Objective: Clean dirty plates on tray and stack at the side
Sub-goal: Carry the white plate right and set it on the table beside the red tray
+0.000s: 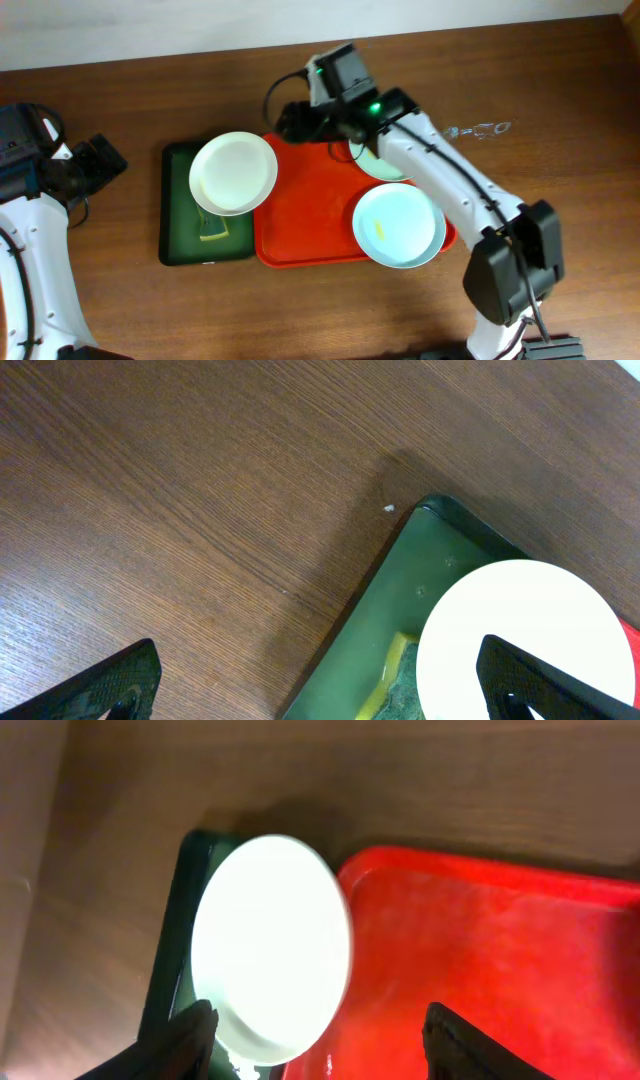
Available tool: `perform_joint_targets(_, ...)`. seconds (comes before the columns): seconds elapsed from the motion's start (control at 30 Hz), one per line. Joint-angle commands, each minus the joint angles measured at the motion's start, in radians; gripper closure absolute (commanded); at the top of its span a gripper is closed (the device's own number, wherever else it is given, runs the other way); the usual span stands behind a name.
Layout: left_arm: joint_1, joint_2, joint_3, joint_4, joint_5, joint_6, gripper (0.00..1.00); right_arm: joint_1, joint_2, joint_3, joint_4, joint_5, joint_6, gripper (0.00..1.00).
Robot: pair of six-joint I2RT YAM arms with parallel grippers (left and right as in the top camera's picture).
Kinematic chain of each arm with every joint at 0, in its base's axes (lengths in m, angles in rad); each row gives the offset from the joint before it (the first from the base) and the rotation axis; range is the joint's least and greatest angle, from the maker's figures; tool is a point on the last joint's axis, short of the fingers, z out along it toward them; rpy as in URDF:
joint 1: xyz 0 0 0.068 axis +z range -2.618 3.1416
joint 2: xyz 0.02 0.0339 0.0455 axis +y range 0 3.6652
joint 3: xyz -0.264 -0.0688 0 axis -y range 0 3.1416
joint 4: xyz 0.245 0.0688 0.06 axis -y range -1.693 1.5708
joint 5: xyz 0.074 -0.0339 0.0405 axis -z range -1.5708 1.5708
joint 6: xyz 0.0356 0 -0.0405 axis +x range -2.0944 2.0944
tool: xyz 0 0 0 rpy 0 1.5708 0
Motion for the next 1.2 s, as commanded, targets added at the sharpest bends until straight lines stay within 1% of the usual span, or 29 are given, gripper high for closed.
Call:
perform_joint_targets(0.0,0.005,-0.003,0.003,0.002,0.007,-0.01,0.01,0.077,0.096,0.006,0.004,0.138,-0.01,0.33)
perform_joint_targets(0.1,0.005,-0.003,0.003,0.002,0.007,-0.01,0.01,0.115,0.163,0.006,0.026,0.187,-0.01,0.34)
perform_joint_targets(0.17,0.005,-0.003,0.003,0.002,0.007,-0.01,0.01,0.129,0.203,0.006,0.046,0.187,-0.01,0.39)
perform_joint_targets(0.27,0.005,-0.003,0.003,0.002,0.007,-0.01,0.01,0.134,0.242,0.006,0.053,0.187,-0.01,0.54)
perform_joint_targets(0.3,0.005,-0.003,0.003,0.002,0.007,-0.01,0.01,0.134,0.246,0.006,0.055,0.186,-0.01,0.67)
perform_joint_targets(0.33,0.005,-0.003,0.003,0.002,0.007,-0.01,0.01,0.134,0.246,0.006,0.057,0.186,-0.01,0.7)
perform_joint_targets(0.43,0.005,-0.003,0.003,0.002,0.007,-0.01,0.01,0.134,0.247,0.006,0.053,0.182,-0.01,0.7)
perform_joint_targets(0.53,0.005,-0.003,0.003,0.002,0.007,-0.01,0.01,0.153,0.254,0.005,0.061,0.186,-0.01,0.73)
perform_joint_targets(0.63,0.005,-0.003,0.003,0.001,0.007,-0.01,0.01,0.168,0.254,0.005,0.053,0.239,-0.009,0.8)
perform_joint_targets(0.8,0.005,-0.003,0.003,0.002,0.007,-0.01,0.01,0.168,0.254,0.0,0.053,0.274,-0.006,0.8)
perform_joint_targets(0.9,0.005,-0.003,0.003,0.002,0.007,-0.01,0.01,0.168,0.254,0.0,0.053,0.274,-0.006,0.89)
perform_joint_targets(1.0,0.005,-0.003,0.003,0.002,0.007,-0.01,0.01,0.168,0.254,0.0,0.053,0.274,-0.006,0.88)
perform_joint_targets(1.17,0.005,-0.003,0.003,0.002,0.007,-0.01,0.01,0.168,0.255,0.0,0.052,0.274,-0.006,0.89)
